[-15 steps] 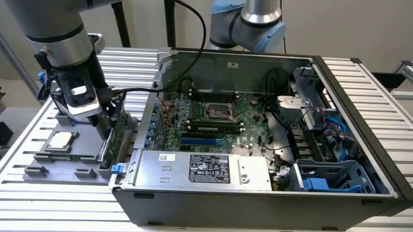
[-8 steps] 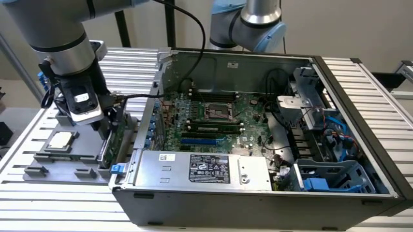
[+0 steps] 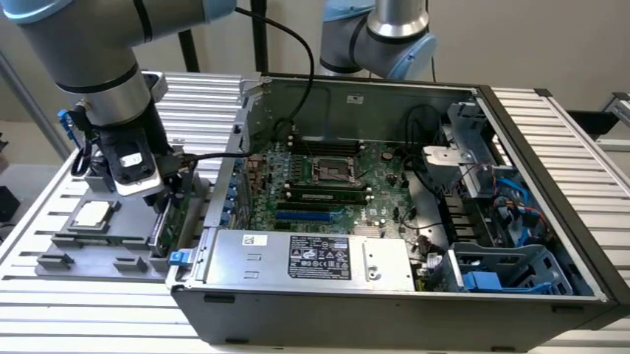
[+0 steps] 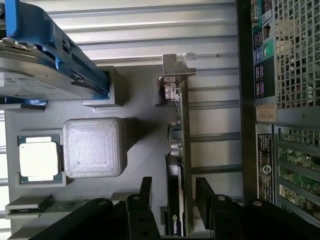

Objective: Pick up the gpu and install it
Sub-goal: 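Pick up the gpu and move the gpu toward the slot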

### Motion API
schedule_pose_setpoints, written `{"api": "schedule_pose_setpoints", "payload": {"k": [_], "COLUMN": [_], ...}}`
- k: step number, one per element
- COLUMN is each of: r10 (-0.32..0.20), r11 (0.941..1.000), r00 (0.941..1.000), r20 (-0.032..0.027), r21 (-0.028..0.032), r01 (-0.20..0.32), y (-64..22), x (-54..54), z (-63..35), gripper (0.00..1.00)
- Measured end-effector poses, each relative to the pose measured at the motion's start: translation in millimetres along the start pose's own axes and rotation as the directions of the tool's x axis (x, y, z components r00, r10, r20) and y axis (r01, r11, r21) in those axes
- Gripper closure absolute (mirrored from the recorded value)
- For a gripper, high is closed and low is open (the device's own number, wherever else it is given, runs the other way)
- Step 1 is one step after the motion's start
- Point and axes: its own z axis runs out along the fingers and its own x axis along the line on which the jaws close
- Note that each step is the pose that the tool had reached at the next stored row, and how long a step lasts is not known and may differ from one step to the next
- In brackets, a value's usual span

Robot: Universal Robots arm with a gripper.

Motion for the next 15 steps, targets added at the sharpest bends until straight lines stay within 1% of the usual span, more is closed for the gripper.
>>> {"api": "schedule_pose_setpoints", "payload": {"k": [1, 5, 6, 15], "r10": [0.0, 0.002, 0.003, 0.015], "r11": [1.0, 1.0, 1.0, 0.9999], "r00": [1.0, 0.9999, 0.9999, 0.9998], "r20": [0.0017, 0.0124, 0.0136, 0.0144], "r21": [-0.0002, -0.0007, -0.0009, -0.0007], "r01": [0.0, -0.002, -0.003, -0.015], "y": [-0.1, -0.4, -0.4, 0.9], "x": [0.0, 0.7, 1.0, 2.1], "z": [1.8, 6.5, 7.0, 7.5], "gripper": [0.0, 0.0, 0.0, 0.0]}}
